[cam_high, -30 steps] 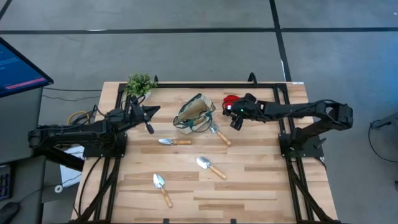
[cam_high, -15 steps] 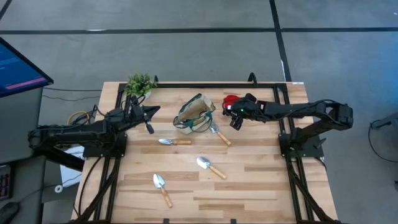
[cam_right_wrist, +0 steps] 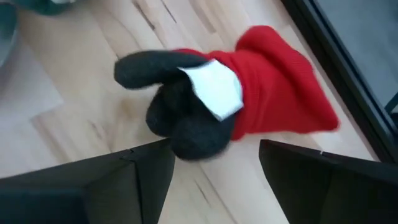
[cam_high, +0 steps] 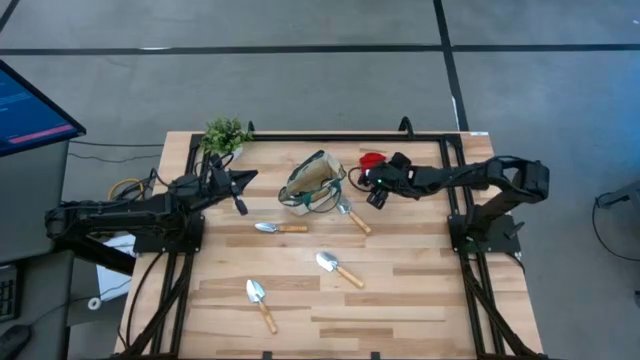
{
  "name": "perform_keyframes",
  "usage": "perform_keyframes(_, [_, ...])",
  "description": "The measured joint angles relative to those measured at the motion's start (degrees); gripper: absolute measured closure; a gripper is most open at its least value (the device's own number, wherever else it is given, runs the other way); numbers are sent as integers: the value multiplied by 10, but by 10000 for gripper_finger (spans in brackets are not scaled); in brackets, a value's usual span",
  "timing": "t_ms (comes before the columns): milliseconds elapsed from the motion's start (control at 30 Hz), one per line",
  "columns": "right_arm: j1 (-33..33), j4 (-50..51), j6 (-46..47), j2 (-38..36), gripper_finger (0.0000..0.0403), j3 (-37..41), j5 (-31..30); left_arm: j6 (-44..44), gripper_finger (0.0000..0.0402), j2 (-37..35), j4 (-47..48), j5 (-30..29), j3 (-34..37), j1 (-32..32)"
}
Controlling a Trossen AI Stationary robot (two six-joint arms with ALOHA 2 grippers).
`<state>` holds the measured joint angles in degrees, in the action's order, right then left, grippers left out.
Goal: Pick & Place Garden tools in Gardening bag
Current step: Put the gloves into the gardening bag
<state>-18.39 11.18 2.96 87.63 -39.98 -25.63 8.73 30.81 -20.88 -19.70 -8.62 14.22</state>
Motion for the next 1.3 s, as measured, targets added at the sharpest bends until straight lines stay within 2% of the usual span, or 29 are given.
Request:
perform_keyframes(167, [4,-35,-17,8,182,0,0,0,400,0,0,0,0,0])
perform_keyframes(300, [8,-42,-20,-1,205,0,0,0,400,0,0,0,0,0])
perform_keyframes(600, [8,-40,-20,-20,302,0,1,0,400,0,0,0,0,0])
perform_keyframes(833, [7,-39,-19,-20,354,0,2,0,400,0,0,0,0,0])
perform_keyframes(933, [7,-39,-20,-20,390,0,2,0,400,0,0,0,0,0])
perform_keyframes(1100, [7,-38,-30,-21,397,0,2,0,400,0,0,0,0,0])
perform_keyframes(1300, [13,3,-40,-60,400,-25,2,0,400,0,0,0,0,0])
